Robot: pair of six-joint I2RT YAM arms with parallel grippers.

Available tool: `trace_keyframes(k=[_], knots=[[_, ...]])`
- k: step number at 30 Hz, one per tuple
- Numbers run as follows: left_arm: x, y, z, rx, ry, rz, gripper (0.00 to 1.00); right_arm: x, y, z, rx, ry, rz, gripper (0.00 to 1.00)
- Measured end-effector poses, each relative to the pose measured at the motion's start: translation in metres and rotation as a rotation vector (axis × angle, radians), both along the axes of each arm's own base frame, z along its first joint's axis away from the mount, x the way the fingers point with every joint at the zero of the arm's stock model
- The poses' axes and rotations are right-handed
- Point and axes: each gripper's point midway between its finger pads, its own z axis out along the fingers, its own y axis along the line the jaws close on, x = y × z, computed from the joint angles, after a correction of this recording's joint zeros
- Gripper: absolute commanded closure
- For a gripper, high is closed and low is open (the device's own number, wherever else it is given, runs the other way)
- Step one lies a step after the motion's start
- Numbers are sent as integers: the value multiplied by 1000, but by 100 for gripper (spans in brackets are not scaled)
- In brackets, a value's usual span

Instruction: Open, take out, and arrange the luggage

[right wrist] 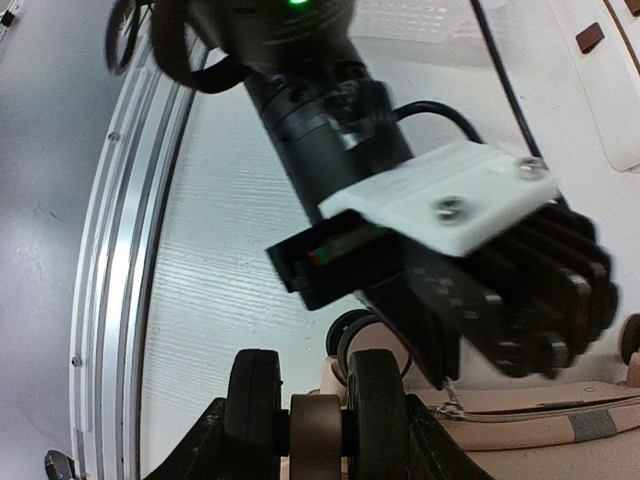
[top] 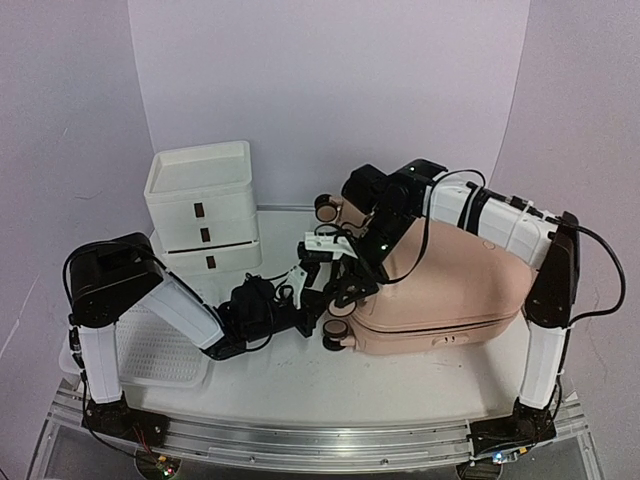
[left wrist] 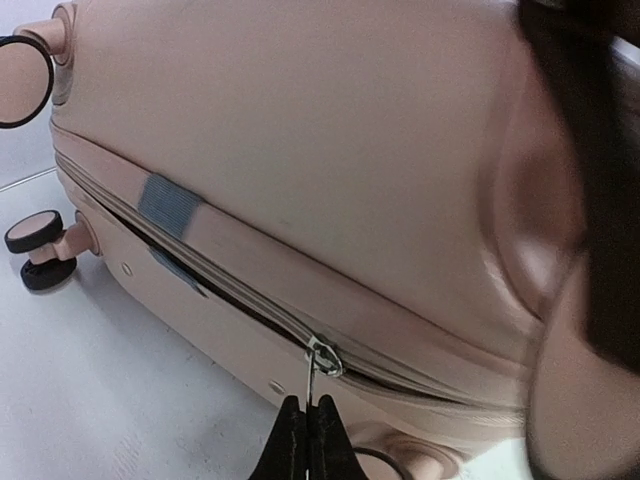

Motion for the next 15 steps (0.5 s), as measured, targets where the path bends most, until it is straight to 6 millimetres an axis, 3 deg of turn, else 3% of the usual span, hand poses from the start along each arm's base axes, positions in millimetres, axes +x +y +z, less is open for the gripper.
trace_keyframes(k=[8, 15], knots=[[30, -15, 3, 19, 68, 86, 100, -45, -36, 0, 22, -4, 118, 100], [78, -3, 6, 10, 126, 193, 100, -69, -53, 3, 39, -3, 159, 100]])
